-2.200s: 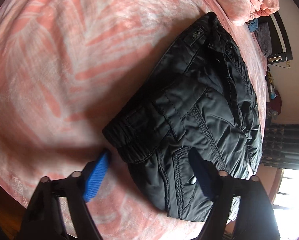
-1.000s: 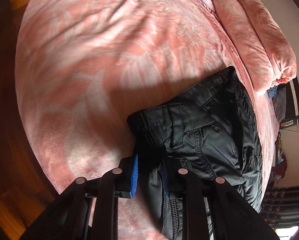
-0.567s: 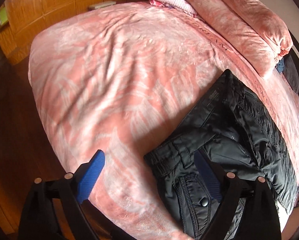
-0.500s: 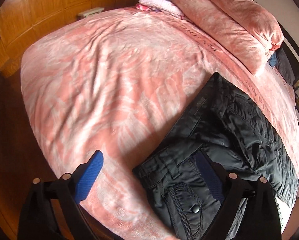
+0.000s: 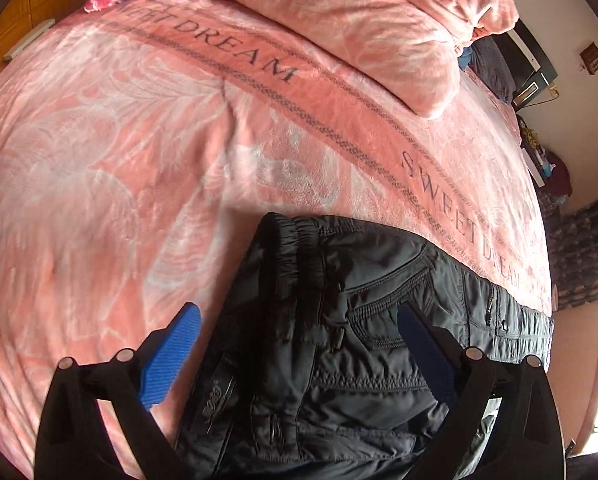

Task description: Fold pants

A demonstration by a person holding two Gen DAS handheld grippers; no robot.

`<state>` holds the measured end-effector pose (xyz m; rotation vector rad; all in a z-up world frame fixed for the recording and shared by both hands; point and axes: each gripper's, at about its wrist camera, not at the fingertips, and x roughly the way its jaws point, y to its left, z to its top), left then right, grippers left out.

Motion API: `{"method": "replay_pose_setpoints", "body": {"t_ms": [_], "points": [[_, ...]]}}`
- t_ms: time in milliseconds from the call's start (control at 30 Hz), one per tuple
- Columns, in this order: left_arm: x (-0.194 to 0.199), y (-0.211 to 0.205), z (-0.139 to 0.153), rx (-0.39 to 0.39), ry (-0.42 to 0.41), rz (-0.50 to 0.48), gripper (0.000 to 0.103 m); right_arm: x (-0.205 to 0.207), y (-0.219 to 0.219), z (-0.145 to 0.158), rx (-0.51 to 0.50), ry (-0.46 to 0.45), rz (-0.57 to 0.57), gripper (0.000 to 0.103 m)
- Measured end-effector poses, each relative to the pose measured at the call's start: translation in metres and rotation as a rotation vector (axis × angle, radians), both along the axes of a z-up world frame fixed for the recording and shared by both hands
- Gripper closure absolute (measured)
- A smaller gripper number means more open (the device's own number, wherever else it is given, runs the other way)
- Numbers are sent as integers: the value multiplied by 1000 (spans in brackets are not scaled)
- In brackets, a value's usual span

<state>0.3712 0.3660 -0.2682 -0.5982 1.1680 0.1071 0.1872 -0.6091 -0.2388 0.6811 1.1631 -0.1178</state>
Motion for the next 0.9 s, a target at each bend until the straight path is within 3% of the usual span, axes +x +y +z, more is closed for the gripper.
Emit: {"method": "replay_pose_setpoints", "body": {"t_ms": [133,233,300,333,367,533,567,633,700,800,900], "points": [[32,7,-39,-13,74,-32,4,57,9,4,16,-9,41,29],[42,7,-45,-13,66,-82,5,108,20,-1,42,-11,88,29],[45,2,-42,-14,58,-134,23,144,26,0,56,-36,142,25],[45,-3,-40,-9,61,-165,38,163,29,0,67,-49,170,21],[45,-8,-39,4,65,-191,41,182,31,0,68,-55,199,19],[53,-11,-45,41,93,-237,40,278,11,1,21,-73,258,19],[55,-11,-46,20,86,-230,27,296,4,-2,18,-75,253,19],[57,-13,-48,-21,66,-227,13,328,-12,-11,13,-77,240,18],[59,-25,-50,41,77,-257,10,356,-23,-27,-1,-53,226,18],[58,-32,-50,107,83,-275,11,389,-30,-51,-20,-15,254,18],[51,-25,-46,140,87,-254,33,413,-28,-65,-13,-7,304,18]]}}
